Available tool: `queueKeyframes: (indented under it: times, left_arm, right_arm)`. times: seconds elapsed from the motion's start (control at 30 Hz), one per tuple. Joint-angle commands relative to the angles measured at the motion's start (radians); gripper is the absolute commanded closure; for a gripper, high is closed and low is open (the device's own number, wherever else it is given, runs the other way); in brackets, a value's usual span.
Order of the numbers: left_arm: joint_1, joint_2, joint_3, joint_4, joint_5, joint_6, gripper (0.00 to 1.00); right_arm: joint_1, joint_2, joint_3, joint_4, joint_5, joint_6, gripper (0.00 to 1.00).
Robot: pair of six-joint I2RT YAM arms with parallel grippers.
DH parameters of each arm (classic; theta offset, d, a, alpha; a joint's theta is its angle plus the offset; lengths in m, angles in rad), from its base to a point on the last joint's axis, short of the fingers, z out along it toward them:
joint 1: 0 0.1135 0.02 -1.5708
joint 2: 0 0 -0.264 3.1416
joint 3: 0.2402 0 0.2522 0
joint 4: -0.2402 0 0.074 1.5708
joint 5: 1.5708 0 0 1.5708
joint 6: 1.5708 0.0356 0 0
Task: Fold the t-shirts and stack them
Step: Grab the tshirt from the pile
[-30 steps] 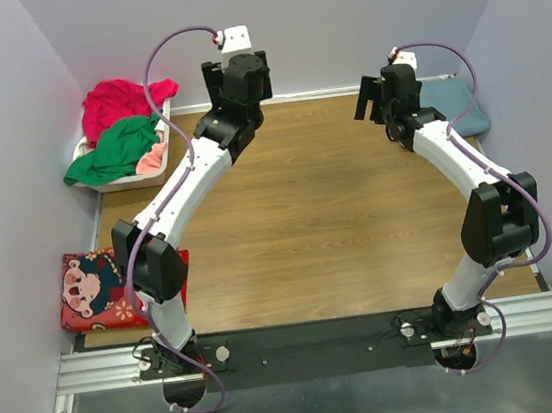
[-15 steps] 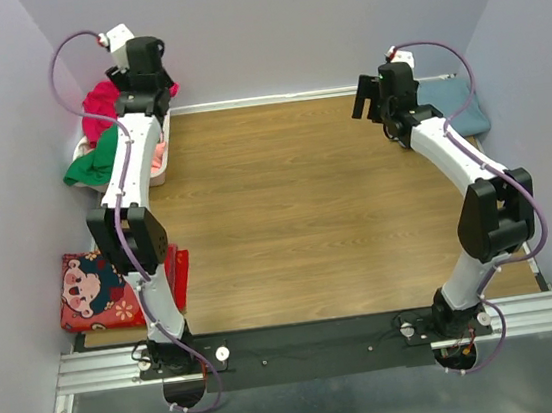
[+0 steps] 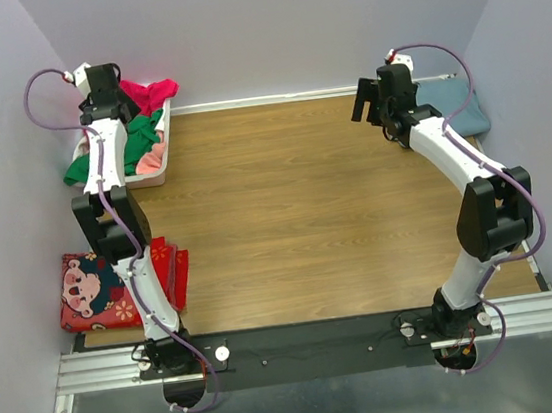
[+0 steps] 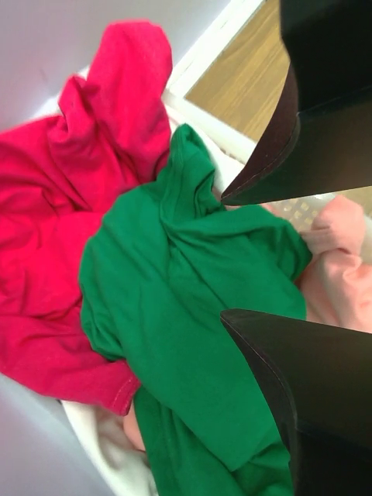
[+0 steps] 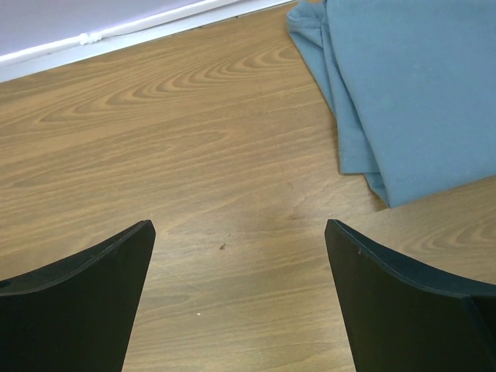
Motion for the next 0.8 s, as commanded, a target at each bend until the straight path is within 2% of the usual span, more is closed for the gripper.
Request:
queueKeyframes:
  times: [0.0,0.6,0.77]
  left_arm:
    - [0.036,0.052,0.034,-0.014,0.078,-0.025,0.35]
    - [0.064,0.133,-0.072,-0.025,0.056,-0.098,0.4]
    - [0.064,0.149,-0.095,-0.023,0.058,-0.111,0.5]
  right_arm:
    - [0.002,0.017,-0.022,-0.015,0.003,0.021,0.0]
    - [0.004,0.08,0.031,-0.017,0.02,0.016,0.0]
    - [0.004,0.092,0.051,-0.019,0.022,0.011,0.0]
